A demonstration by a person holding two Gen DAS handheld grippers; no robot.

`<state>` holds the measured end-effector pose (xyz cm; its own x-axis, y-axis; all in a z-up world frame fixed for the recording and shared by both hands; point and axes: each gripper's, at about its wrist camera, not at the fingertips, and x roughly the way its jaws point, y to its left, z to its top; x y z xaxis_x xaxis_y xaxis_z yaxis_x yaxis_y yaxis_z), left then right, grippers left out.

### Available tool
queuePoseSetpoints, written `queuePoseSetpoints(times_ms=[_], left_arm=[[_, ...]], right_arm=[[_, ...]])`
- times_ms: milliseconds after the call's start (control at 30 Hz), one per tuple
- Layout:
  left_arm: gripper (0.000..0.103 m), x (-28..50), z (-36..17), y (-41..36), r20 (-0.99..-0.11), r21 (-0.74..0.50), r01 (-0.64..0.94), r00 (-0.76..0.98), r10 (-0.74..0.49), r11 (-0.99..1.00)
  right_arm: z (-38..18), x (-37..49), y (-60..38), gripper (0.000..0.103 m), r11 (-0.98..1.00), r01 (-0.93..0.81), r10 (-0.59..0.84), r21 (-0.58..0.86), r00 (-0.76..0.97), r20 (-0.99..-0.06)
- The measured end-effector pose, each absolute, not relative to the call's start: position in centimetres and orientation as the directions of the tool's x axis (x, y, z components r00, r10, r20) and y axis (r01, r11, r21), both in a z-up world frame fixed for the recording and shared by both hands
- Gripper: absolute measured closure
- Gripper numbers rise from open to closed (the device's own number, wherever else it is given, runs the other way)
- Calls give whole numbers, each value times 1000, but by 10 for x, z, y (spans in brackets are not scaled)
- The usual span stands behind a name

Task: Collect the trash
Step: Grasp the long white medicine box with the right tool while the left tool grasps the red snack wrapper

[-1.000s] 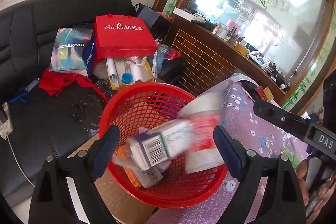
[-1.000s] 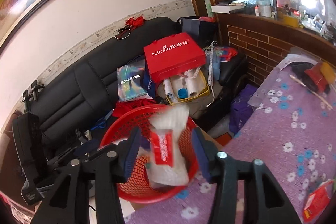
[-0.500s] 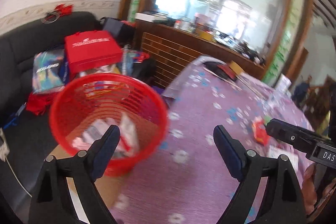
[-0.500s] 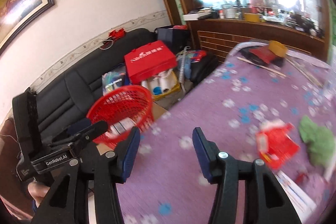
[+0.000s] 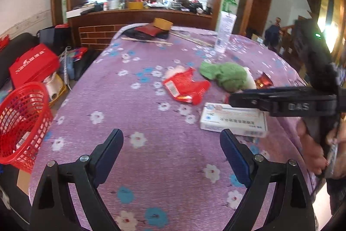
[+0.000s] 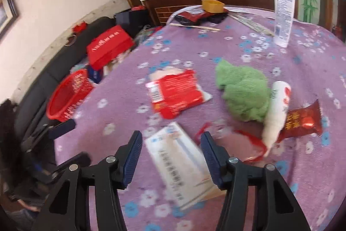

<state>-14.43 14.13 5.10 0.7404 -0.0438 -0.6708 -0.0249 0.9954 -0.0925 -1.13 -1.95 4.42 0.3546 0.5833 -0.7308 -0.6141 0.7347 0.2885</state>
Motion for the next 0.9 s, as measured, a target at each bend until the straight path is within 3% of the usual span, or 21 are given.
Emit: queuePoseSetpoints(times_ms=[167,300,400,633,900], left_arm=[[13,-137,49,140,-715,-102,5,695,-77,995],[13,-130,53,148,-725,-130,0,683,-95,991],[13,-123,54,153,-728,-142,-13,679,-95,990],[13,-93,54,153,-739,-186,-41,664,-113,982],[13,-22,38,167,-775,-282,-131,615,-146,950]], right_arm=[[33,-10,-15,34,670,-683,592,292,253,-766],[21,-36,-9,32,654,-741,515,155,285,-808],[13,-51,-8,42,661,-746,473,80,332,-816],[28,-73,-42,44,768,-639,482,52,521,-705],[28,-75,-84,44,811,-556,534,184,574,-620]])
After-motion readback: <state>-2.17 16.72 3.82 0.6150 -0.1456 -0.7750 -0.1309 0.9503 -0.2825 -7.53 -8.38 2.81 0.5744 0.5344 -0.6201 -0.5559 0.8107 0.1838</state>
